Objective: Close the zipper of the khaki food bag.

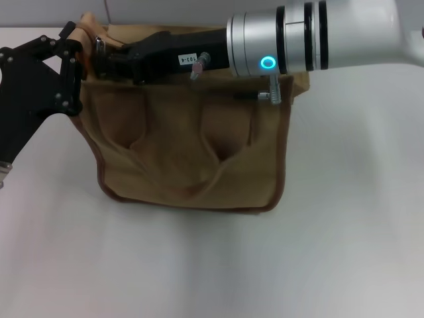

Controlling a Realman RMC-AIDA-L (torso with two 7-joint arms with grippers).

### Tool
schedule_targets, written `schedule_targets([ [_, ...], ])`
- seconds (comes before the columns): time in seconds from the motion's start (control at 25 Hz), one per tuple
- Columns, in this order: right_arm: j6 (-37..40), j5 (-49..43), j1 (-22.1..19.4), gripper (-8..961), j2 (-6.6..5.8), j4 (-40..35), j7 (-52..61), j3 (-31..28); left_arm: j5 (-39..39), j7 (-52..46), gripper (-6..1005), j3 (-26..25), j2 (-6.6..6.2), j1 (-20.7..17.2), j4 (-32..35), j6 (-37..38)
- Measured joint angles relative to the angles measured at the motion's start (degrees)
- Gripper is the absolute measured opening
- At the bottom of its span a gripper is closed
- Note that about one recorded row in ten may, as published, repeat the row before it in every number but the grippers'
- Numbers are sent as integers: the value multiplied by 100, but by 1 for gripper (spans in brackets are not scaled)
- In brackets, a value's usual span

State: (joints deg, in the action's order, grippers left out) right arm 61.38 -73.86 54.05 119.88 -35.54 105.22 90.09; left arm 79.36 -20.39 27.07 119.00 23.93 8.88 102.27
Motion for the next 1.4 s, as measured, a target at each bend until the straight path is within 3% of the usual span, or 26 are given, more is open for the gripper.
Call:
schedule_targets([
  [0.2,28,-30,-57,15,0,-22,-48,-5,-11,-3,102,-15,0,-2,-1,12],
  [0.88,-4,-51,-1200,0,-46,-686,-241,-199,-107,-18,115,-278,-15,-100,-77,-302],
  [0.96,266,-78,-1589,0,-63,-879,-241,-452,-120,-69,117,-297,-18,-120,-81,-355],
  [1.24,920,-446,-1954,-1,-70,-957,-251,-1247,-127,-71,123,-299,-18,-131,-129,-433],
  [1.4,1498,-833,-2207,-2,-70,-929,-449,-2106,-128,-71,126,-299,-18,-152,-144,-461],
])
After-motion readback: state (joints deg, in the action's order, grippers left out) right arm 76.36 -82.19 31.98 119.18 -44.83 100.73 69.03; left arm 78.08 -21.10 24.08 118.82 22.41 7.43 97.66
